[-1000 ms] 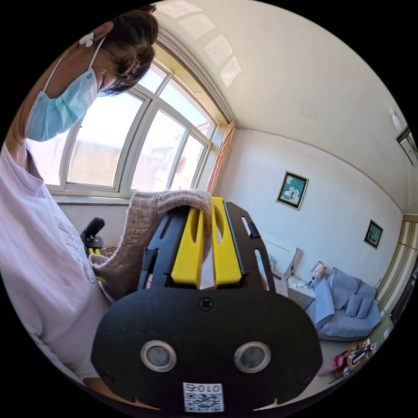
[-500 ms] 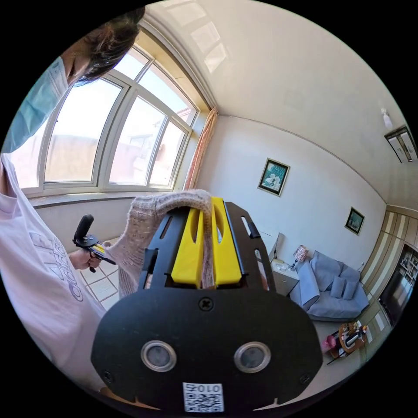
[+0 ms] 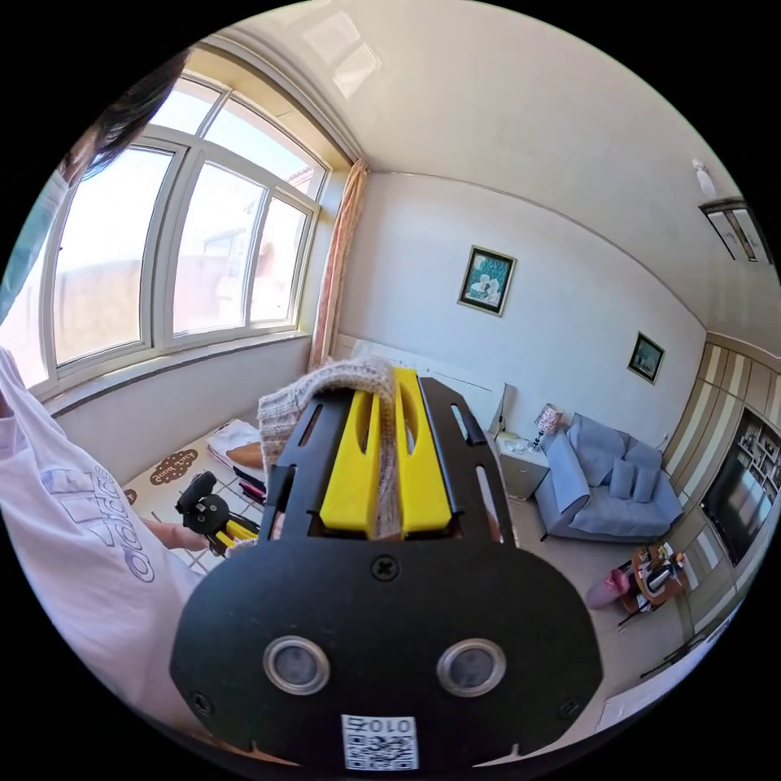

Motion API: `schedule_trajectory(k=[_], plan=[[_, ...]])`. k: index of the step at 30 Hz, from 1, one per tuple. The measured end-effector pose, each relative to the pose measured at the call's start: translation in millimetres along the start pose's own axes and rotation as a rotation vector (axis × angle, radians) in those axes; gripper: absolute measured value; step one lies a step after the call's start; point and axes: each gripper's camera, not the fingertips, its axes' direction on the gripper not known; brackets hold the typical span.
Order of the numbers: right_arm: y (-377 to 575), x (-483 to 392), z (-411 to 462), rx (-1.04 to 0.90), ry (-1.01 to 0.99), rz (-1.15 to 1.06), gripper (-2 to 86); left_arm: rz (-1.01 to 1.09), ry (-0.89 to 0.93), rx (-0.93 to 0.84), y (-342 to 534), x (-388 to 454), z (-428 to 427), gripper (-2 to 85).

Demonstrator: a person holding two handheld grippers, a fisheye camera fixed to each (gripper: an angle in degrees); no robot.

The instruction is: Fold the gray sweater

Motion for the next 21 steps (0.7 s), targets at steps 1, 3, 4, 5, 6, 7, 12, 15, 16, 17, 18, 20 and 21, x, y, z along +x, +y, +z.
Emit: schedule_trajectory(k=[1,3,4,5,6,7,12,15,16,17,18,20,21], plan=[[2,0,4,-0.011,0.021,0.010,4.4,0.013,0.030,-0.035,-3,1,6,10.3],[1,-3,11,-0.023,0.052,0.017,4.4,0.069,0.033,-0.077,-8,10,14,10.9],[-1,-6,16,-0.031,0.067,0.016,4.4,0.083,-0.006,-0.075,-9,16,18,11.5],[-4,-9,22,-0.039,0.081,0.017,4.4,0.088,-0.023,-0.072,-9,19,19,11.7],[-5,-11,25,-0.042,0.086,0.012,4.4,0.105,-0.064,-0.075,-10,25,23,11.8],[-8,-14,30,-0.047,0.096,0.000,4.4,0.117,-0.124,-0.079,-12,31,27,11.8],[-13,-20,49,-0.057,0.160,-0.053,4.5,0.161,-0.370,-0.087,-17,46,32,9.2],[-5,2,62,-0.090,0.224,-0.041,4.4,0.143,-0.361,-0.090,-13,30,9,7.4],[1,16,67,-0.118,0.219,-0.023,4.4,0.097,-0.342,-0.095,-9,17,-7,6.7],[9,31,73,-0.153,0.188,-0.010,4.3,0.065,-0.332,-0.093,-5,10,-17,6.3],[13,39,77,-0.173,0.165,-0.003,4.3,-0.016,-0.321,-0.075,3,-7,-39,5.6],[36,64,95,-0.248,0.068,0.020,4.1,-0.128,-0.276,-0.033,13,-31,-73,4.7],[42,71,101,-0.273,0.045,0.031,4.1,-0.179,-0.244,0.003,17,-43,-98,4.2]])
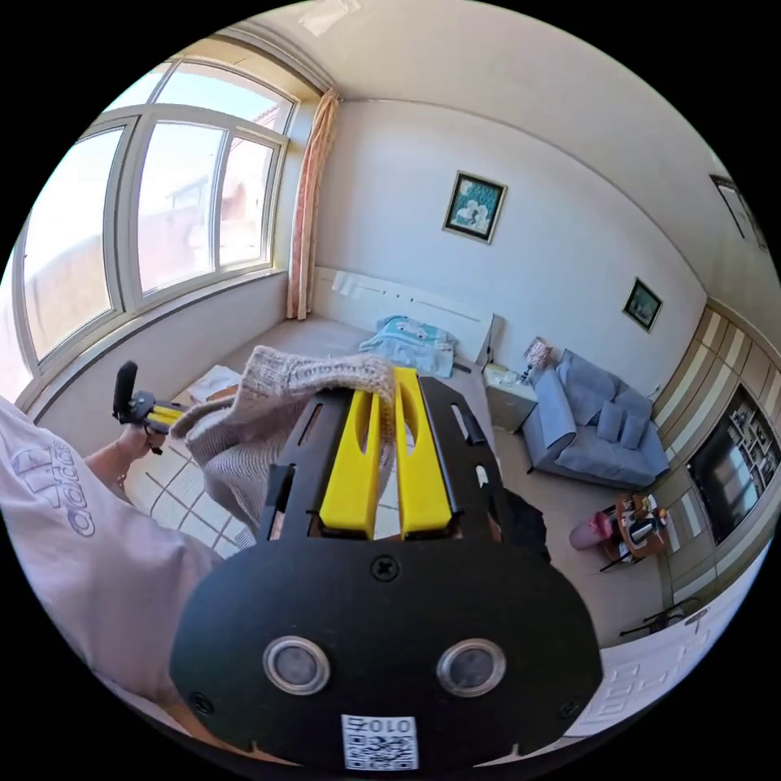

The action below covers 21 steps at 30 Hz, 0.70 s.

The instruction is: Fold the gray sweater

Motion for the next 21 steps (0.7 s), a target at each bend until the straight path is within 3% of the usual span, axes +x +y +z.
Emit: schedule_trajectory(k=[4,8,11,16,19,21], plan=[[38,35,51,-0.140,-0.235,0.063,3.5,-0.095,0.007,0.099,1,-27,-75,3.3],[71,37,75,-0.253,-0.325,0.026,2.5,-0.116,-0.074,-0.003,-12,-3,-101,2.8],[90,43,68,-0.272,-0.394,-0.026,2.0,-0.140,-0.066,-0.041,-16,29,-112,2.4],[81,51,42,-0.219,-0.438,-0.187,2.0,-0.208,-0.070,0.131,-32,67,-163,0.9],[62,44,55,-0.139,-0.473,-0.254,2.4,-0.220,-0.154,0.063,-51,58,-155,0.3],[50,36,91,-0.186,-0.480,-0.245,2.4,-0.252,-0.179,0.012,-57,33,-129,0.1]])
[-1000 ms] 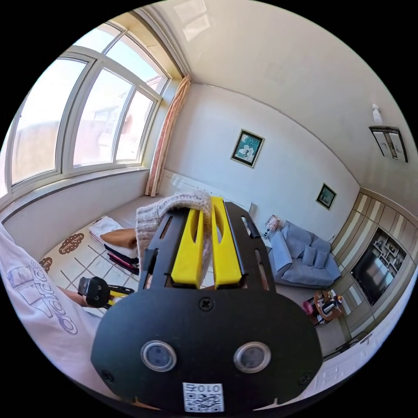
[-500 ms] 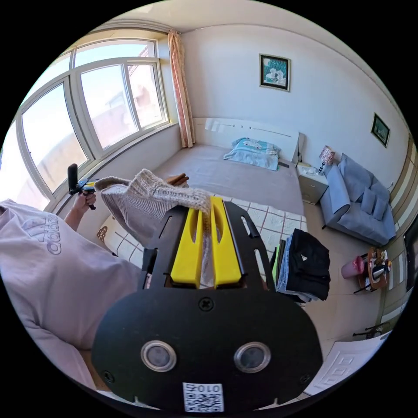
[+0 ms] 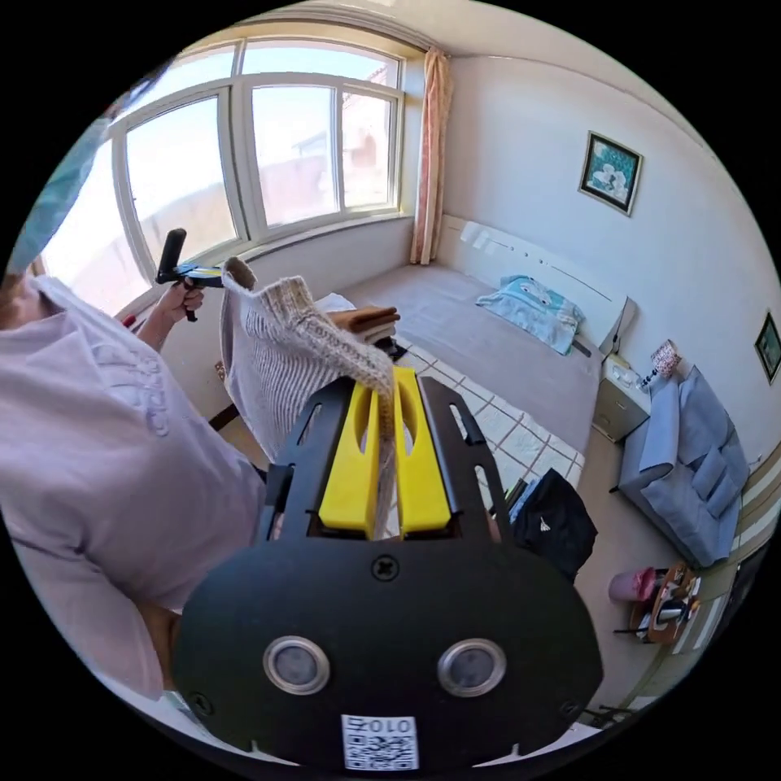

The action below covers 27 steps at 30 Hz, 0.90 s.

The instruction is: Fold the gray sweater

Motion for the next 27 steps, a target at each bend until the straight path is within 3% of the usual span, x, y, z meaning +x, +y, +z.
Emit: schedule_trajectory(k=[4,9,13,17,20,27], plan=[[-28,49,123,-0.240,0.038,0.100,2.1,-0.081,0.084,-0.140,-13,-83,100,-0.1],[-56,74,178,-0.210,0.093,0.165,1.9,-0.118,0.120,-0.140,-43,-146,165,-0.1],[-85,47,144,-0.066,0.223,0.069,1.9,0.098,0.042,-0.063,-102,-136,142,-0.1],[-78,8,158,-0.082,0.267,0.006,2.6,0.289,0.000,-0.117,-124,-119,141,-0.1],[-44,-16,209,-0.157,0.194,0.032,3.4,0.362,0.014,-0.213,-107,-114,173,-0.1],[47,-93,363,-0.402,0.118,0.099,4.0,0.314,0.061,-0.499,9,-113,303,0.0]])
